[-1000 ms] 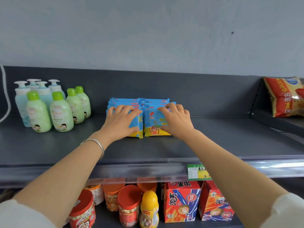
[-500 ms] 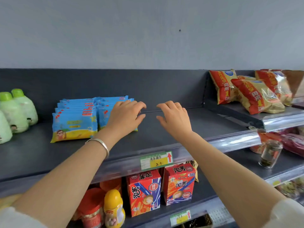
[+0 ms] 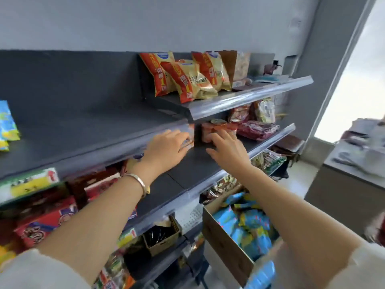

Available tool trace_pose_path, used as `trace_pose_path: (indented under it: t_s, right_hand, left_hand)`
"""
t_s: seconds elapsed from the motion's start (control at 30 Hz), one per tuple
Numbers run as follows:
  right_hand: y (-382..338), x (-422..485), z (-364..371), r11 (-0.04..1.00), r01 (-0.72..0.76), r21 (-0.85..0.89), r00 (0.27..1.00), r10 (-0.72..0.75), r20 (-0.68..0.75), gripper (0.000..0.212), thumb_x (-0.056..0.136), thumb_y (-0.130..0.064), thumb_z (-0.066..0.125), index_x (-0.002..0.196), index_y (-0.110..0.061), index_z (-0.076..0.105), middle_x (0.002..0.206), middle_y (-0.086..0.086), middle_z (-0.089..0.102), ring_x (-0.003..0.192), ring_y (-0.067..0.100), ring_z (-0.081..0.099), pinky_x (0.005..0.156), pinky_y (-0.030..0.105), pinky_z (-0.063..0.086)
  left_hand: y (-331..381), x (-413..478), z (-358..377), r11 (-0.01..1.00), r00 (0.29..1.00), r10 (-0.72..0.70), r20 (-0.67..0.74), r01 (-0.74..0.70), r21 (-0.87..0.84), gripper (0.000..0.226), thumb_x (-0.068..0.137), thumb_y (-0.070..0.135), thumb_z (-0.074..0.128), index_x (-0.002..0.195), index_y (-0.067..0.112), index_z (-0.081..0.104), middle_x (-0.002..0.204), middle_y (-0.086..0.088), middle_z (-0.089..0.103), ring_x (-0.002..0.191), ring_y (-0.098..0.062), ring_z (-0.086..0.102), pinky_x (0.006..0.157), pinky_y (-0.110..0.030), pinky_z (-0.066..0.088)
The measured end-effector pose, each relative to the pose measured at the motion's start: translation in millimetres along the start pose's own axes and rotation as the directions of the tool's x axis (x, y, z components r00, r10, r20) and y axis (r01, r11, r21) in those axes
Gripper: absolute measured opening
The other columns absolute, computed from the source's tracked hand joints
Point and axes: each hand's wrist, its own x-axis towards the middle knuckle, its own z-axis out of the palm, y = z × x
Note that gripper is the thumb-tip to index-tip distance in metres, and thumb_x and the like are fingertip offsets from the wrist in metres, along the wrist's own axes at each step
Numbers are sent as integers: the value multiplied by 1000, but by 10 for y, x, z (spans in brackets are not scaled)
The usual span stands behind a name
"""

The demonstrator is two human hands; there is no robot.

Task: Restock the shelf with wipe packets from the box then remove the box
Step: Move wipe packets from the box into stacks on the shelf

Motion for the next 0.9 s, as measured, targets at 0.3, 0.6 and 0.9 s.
trace_pose_path:
  t_s: [0.3, 0.6, 0.9]
  right_hand:
    - [1335, -975, 388, 963, -254, -91, 917, 269, 294, 43, 94, -32, 54, 134, -22, 46, 127, 6, 50, 120, 33, 45, 93, 43, 43]
    - [1973, -1188, 968, 881, -415, -227, 688, 467, 556, 41, 94, -32, 49, 133, -23, 44, 124, 7, 50, 115, 31, 48, 84, 39, 45]
    - [2151, -1422, 1622, 815, -509, -277, 439, 523, 731, 39, 93, -38, 52, 130, -29, 49, 125, 5, 50, 118, 29, 46, 90, 41, 42]
  left_hand:
    - [985, 209, 1281, 986, 918, 159, 364, -128, -109, 30, 94, 36, 47, 122, 23, 50, 116, 0, 56, 113, -22, 49, 90, -36, 39]
    - [1196, 566, 2288, 943, 785, 308, 538, -179, -279, 27, 94, 35, 49, 119, 26, 53, 116, 3, 57, 114, -20, 49, 95, -36, 37]
    - [1409, 514, 3234, 877, 497, 476, 726, -210, -431, 31, 93, 33, 53, 123, 25, 53, 118, 1, 56, 114, -21, 50, 96, -37, 36]
